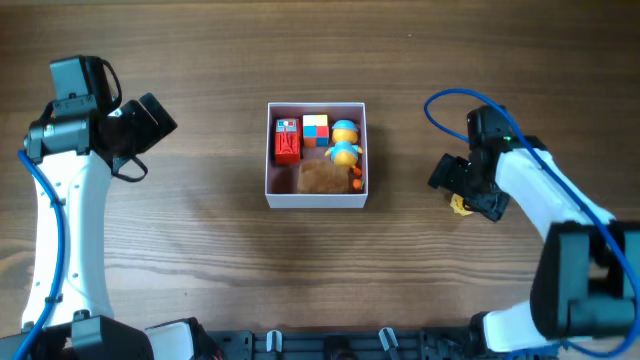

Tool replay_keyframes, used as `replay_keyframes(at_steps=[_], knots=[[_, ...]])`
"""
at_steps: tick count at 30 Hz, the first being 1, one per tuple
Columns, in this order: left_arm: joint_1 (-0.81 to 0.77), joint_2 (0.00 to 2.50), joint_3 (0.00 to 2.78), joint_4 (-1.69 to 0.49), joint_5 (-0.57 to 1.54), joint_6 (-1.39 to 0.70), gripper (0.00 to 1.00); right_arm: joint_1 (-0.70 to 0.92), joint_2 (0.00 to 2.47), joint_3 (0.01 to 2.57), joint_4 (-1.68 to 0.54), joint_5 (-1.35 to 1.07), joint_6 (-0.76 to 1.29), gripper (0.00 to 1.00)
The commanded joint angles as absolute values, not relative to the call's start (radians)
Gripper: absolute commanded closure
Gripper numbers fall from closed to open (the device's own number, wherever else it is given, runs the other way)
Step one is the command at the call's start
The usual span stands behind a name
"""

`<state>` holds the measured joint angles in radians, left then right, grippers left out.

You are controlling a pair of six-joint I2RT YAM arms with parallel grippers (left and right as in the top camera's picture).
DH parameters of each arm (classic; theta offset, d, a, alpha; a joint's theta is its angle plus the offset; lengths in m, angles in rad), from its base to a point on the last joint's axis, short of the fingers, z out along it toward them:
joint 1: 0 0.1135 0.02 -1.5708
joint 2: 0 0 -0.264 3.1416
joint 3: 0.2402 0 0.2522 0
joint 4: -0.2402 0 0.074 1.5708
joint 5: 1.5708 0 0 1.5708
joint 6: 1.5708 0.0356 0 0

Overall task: Pack container
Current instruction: 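Lower the right gripper and grasp the yellow round toy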

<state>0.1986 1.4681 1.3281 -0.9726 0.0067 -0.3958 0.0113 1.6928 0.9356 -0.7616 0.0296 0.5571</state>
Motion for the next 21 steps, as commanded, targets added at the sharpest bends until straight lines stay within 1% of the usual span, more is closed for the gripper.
replay_keyframes(at_steps=[1,10,13,15,16,19,21], knots=[[0.204,1.472,1.333,-0.973,0.018,-0.4,0.0,0.009,1.76,0.928,-0.748,0.02,0.575,0.0],[0.204,1.472,1.333,-0.973,0.018,-0.4,0.0,0.009,1.783,0.928,-0.745,0.02,0.575,0.01],[0.204,1.472,1.333,-0.973,0.018,-0.4,0.0,0.009,1.783,0.928,-0.748,0.02,0.575,0.09],[0.204,1.472,1.333,-0.973,0.018,-0.4,0.0,0.009,1.783,0.928,-0.749,0.02,0.575,0.11],[0.204,1.472,1.333,-0.973,0.018,-0.4,0.0,0.009,1.783,0.928,-0.749,0.02,0.575,0.16],[0.204,1.472,1.333,-0.973,0.018,-0.4,0.0,0.009,1.783,0.928,-0.749,0.019,0.575,0.26],[0.204,1.472,1.333,-0.973,0.018,-0.4,0.0,0.009,1.783,0.928,-0.751,0.019,0.575,0.29]])
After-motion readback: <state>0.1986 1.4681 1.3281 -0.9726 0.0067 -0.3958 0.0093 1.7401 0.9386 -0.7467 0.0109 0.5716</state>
